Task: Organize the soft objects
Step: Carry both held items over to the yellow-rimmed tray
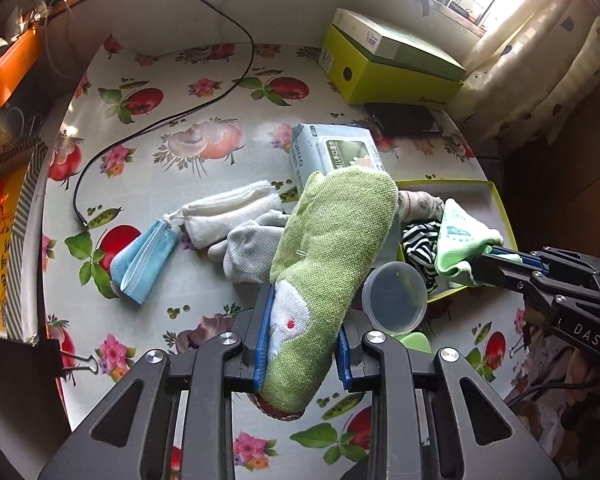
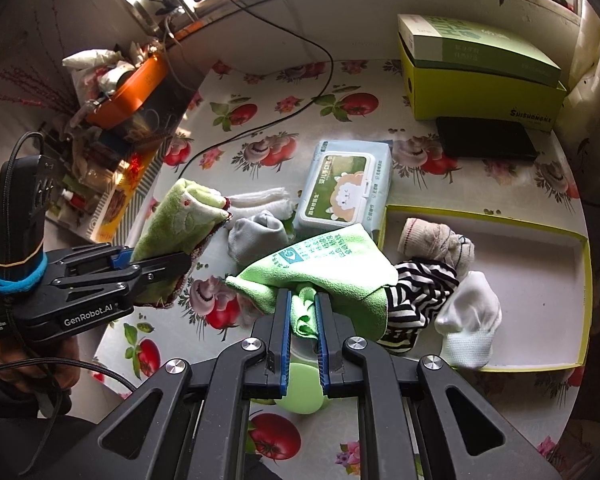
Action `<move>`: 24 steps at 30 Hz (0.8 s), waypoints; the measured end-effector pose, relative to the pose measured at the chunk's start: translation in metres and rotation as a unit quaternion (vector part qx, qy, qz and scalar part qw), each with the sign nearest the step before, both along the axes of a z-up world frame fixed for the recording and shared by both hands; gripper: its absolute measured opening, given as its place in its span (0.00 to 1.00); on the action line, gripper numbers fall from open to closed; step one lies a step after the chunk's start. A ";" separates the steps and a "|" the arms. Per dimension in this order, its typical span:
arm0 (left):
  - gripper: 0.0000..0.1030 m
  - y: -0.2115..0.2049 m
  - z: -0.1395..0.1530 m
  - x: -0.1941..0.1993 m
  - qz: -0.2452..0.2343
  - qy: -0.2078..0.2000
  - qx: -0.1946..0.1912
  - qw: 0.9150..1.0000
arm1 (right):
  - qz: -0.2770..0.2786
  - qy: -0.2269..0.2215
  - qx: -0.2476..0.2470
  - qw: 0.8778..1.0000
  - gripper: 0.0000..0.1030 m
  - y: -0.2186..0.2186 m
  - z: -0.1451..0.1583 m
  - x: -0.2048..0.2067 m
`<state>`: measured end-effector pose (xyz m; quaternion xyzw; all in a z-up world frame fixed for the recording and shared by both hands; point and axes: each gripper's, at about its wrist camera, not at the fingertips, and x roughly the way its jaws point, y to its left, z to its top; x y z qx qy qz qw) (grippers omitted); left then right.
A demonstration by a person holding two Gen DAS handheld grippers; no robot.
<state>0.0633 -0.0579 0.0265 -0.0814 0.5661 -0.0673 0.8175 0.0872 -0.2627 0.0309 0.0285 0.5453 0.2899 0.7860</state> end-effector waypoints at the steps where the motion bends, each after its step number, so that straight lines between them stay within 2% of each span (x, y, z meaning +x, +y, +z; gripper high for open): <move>1: 0.27 -0.004 0.001 0.001 -0.003 0.000 0.001 1.000 | -0.003 0.000 0.001 1.000 0.10 -0.003 0.000 0.001; 24: 0.27 -0.079 0.006 0.033 -0.077 -0.001 0.020 0.997 | -0.084 0.002 0.015 0.996 0.10 -0.079 -0.012 0.013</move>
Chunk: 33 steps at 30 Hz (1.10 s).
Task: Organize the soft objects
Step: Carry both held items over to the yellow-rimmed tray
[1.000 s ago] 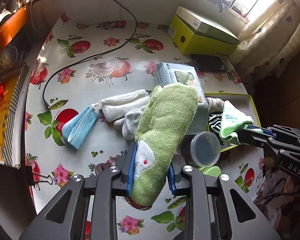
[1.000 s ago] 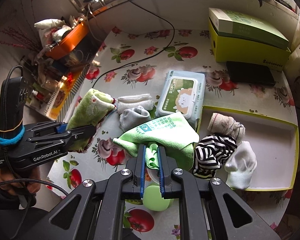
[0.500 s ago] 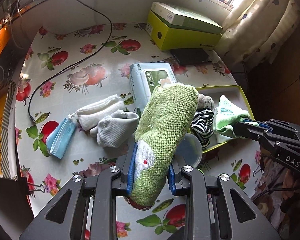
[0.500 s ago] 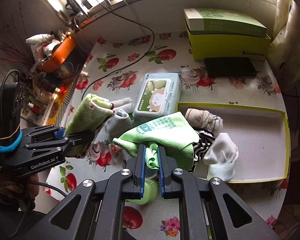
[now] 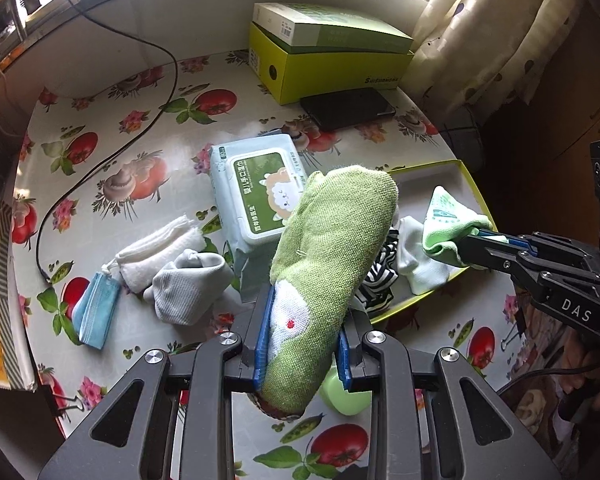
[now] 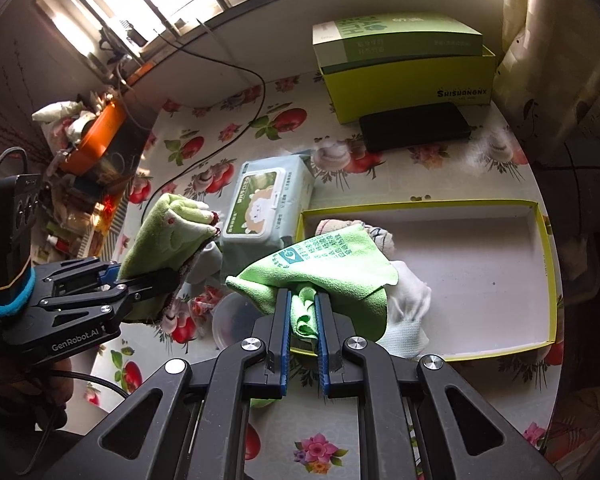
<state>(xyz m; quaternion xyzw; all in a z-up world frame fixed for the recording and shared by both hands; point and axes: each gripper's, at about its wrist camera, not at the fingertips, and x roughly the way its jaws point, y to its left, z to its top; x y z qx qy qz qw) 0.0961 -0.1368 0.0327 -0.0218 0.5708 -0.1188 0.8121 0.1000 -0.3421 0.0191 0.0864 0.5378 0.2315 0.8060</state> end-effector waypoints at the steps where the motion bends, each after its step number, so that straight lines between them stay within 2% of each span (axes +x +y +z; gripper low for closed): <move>1: 0.27 -0.003 0.000 0.002 -0.003 0.001 0.001 1.000 | -0.004 0.001 0.000 1.000 0.10 -0.003 -0.001 0.001; 11: 0.27 -0.029 -0.008 0.017 -0.032 0.010 0.005 0.999 | -0.040 0.015 0.002 0.999 0.10 -0.033 -0.019 0.010; 22: 0.27 -0.048 -0.015 0.035 -0.053 0.019 0.005 0.998 | -0.094 0.053 -0.005 0.994 0.10 -0.072 -0.055 0.017; 33: 0.27 -0.066 -0.019 0.047 -0.069 0.026 0.006 0.997 | -0.102 0.052 -0.001 0.993 0.10 -0.074 -0.072 0.051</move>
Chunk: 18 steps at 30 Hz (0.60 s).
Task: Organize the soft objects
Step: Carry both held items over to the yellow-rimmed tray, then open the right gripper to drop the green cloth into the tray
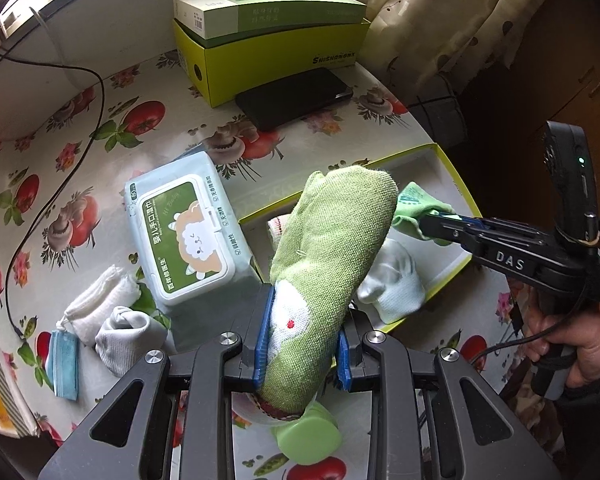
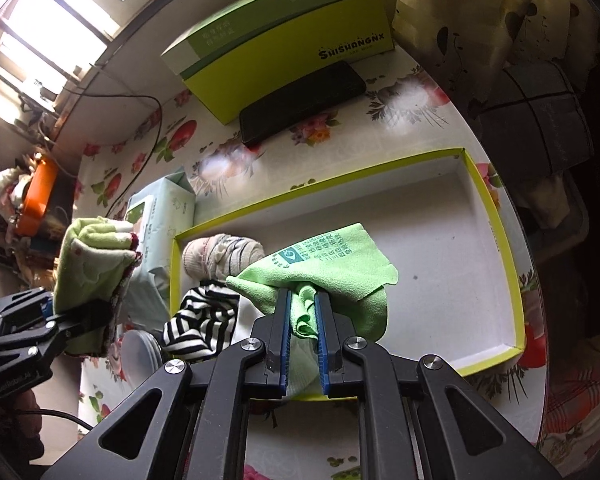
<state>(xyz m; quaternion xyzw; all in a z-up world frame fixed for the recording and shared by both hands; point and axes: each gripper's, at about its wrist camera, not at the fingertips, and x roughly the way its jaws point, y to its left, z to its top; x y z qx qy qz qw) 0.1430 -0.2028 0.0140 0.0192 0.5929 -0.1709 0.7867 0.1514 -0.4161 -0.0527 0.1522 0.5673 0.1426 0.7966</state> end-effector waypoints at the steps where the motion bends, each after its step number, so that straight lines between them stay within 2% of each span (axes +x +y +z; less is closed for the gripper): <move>1: 0.27 -0.001 0.000 0.001 -0.001 0.000 0.000 1.000 | 0.001 0.001 0.001 1.000 0.10 0.002 -0.003 0.005; 6: 0.27 -0.003 -0.004 0.006 0.001 0.005 0.003 1.000 | 0.018 0.005 0.015 1.000 0.12 0.015 -0.017 0.027; 8: 0.27 -0.004 -0.007 0.010 0.002 0.008 0.004 1.000 | 0.023 0.012 0.021 0.999 0.19 0.018 -0.023 0.030; 9: 0.27 -0.005 -0.008 0.011 0.002 0.010 0.004 1.000 | 0.023 0.015 0.019 0.999 0.26 0.019 -0.024 0.030; 11: 0.27 -0.009 -0.010 0.014 -0.001 0.012 0.006 1.000 | 0.024 0.014 0.024 0.999 0.32 0.017 -0.021 0.026; 18: 0.27 -0.030 -0.021 0.016 -0.025 0.008 0.024 0.999 | 0.004 0.006 0.029 1.000 0.35 -0.006 -0.005 -0.002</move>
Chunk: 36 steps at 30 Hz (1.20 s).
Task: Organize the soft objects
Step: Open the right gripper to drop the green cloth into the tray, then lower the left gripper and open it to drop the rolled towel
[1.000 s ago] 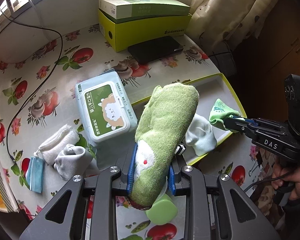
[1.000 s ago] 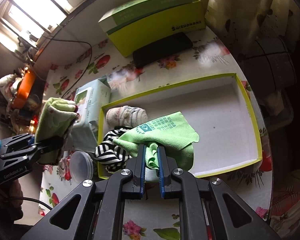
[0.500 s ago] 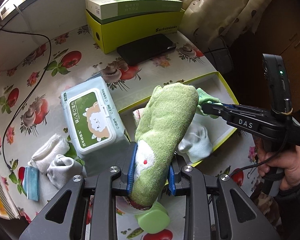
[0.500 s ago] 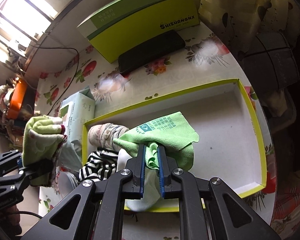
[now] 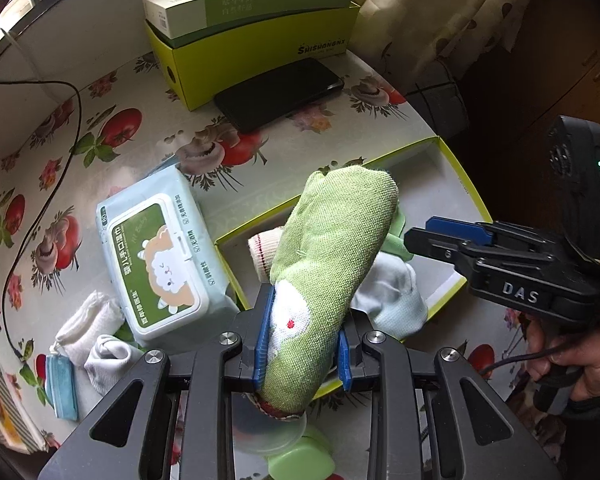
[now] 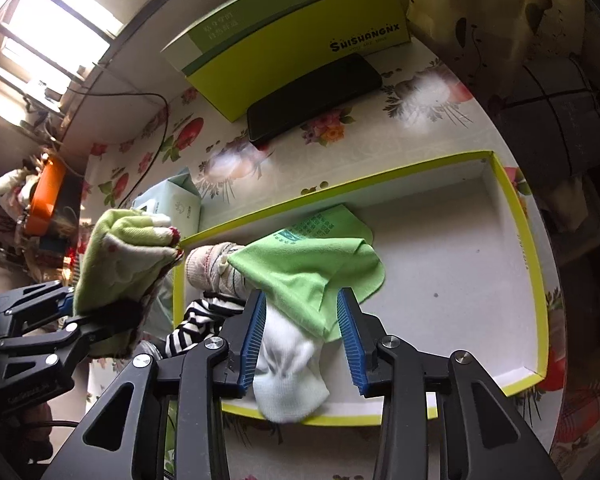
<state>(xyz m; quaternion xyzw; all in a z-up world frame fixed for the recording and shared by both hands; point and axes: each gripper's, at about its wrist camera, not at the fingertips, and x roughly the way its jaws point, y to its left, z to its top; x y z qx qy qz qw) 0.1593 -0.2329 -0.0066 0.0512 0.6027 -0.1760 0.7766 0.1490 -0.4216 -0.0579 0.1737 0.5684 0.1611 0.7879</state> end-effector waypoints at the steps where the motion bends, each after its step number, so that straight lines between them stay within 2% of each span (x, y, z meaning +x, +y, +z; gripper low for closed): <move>1: 0.27 -0.004 -0.002 0.000 -0.004 -0.001 0.004 1.000 | -0.004 0.001 0.000 1.000 0.35 -0.004 0.001 -0.004; 5: 0.27 -0.018 -0.012 0.000 -0.022 -0.005 0.024 0.999 | -0.019 0.003 0.002 1.000 0.35 -0.015 0.003 -0.016; 13: 0.27 -0.045 -0.008 0.016 -0.047 -0.021 0.030 0.998 | -0.046 0.000 0.006 0.999 0.35 -0.034 0.006 -0.027; 19: 0.27 -0.074 -0.017 0.030 -0.076 -0.028 0.037 0.996 | -0.058 -0.004 0.006 0.998 0.35 -0.044 0.009 -0.032; 26: 0.28 -0.109 -0.028 0.039 -0.126 -0.029 0.032 0.991 | -0.076 0.000 0.008 0.997 0.35 -0.056 0.006 -0.036; 30: 0.34 -0.123 -0.033 0.042 -0.154 -0.023 0.019 0.988 | -0.084 0.007 0.008 0.996 0.35 -0.061 0.002 -0.038; 36: 0.41 -0.114 -0.030 0.043 -0.145 -0.022 -0.002 0.989 | -0.085 0.014 0.011 0.996 0.35 -0.059 -0.004 -0.034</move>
